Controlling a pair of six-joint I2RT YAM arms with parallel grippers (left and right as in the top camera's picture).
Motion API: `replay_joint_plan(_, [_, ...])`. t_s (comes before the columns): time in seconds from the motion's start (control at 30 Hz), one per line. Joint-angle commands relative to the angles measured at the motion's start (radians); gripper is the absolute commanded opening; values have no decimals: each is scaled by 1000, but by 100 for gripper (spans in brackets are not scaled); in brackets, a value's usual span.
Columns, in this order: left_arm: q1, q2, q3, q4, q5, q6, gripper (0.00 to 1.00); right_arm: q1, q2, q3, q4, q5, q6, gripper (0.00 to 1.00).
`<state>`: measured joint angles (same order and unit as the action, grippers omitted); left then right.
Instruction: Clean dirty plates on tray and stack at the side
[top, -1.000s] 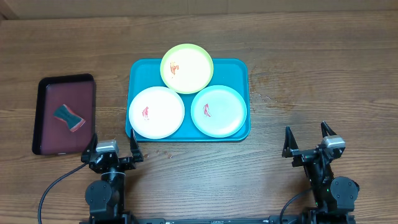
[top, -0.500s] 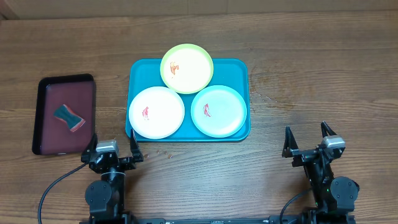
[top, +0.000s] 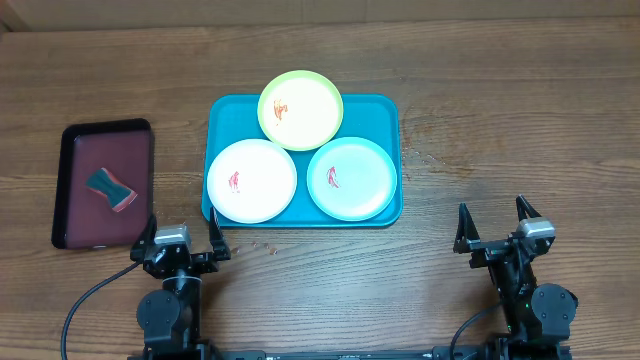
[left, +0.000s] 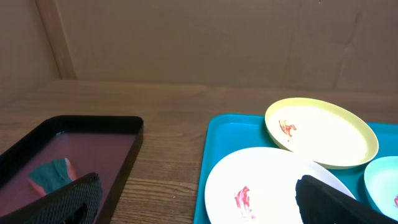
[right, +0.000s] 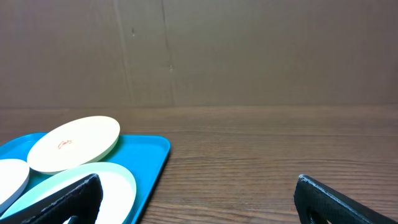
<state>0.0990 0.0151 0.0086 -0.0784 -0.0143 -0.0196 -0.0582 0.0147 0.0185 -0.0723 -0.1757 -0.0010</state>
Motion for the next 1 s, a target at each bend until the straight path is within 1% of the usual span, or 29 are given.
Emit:
replay_joint_plan(0.0, [5,-10,-4,64,102,-103,100,4,-12,-10,3,7,-7,100])
replay_joint_plan(0.1, [5,-10,-4,117,330,-337,100,4,-12,-10,3,7,-7,100])
replay_joint_plan(0.17, [5,-10,-4,117,412,-460,100,4,-12,-10,3,6,-7,100])
replay_joint_plan(0.2, [5,-10,-4,117,415,-486,100,4,-12,-10,3,6,-7,100])
replay_joint_plan(0.3, [5,-10,-4,150,418,-523,100,4,-12,-10,3,6,-7,100])
replay_joint_plan(0.37, [5,-10,-4,253,430,-513,100,4,-12,-10,3,6,-7,100])
replay_joint_plan(0.47, [5,-10,9,496,413,-478,100,4,-12,-10,3,7,-7,100])
replay_joint_plan(0.53, [5,-10,43,559,373,-478,100,4,-12,-10,3,6,-7,100])
replay_joint_plan(0.57, [5,-10,76,551,349,-477,100,4,-12,-10,3,7,-7,100])
replay_joint_plan(0.63, [6,0,152,475,325,-452,100,4,-12,-10,3,7,-7,100])
replay_joint_plan(0.7, [5,36,266,303,296,-436,100,4,-12,-10,3,6,-7,100])
replay_joint_plan(0.77, [5,113,397,111,295,-405,100,4,-12,-10,3,6,-7,100])
replay_joint_plan(0.87, [5,308,593,-178,295,-355,100,4,-12,-10,3,6,-7,100])
replay_joint_plan(0.97, [5,548,785,-434,305,-242,100,4,-12,-10,3,6,-7,100])
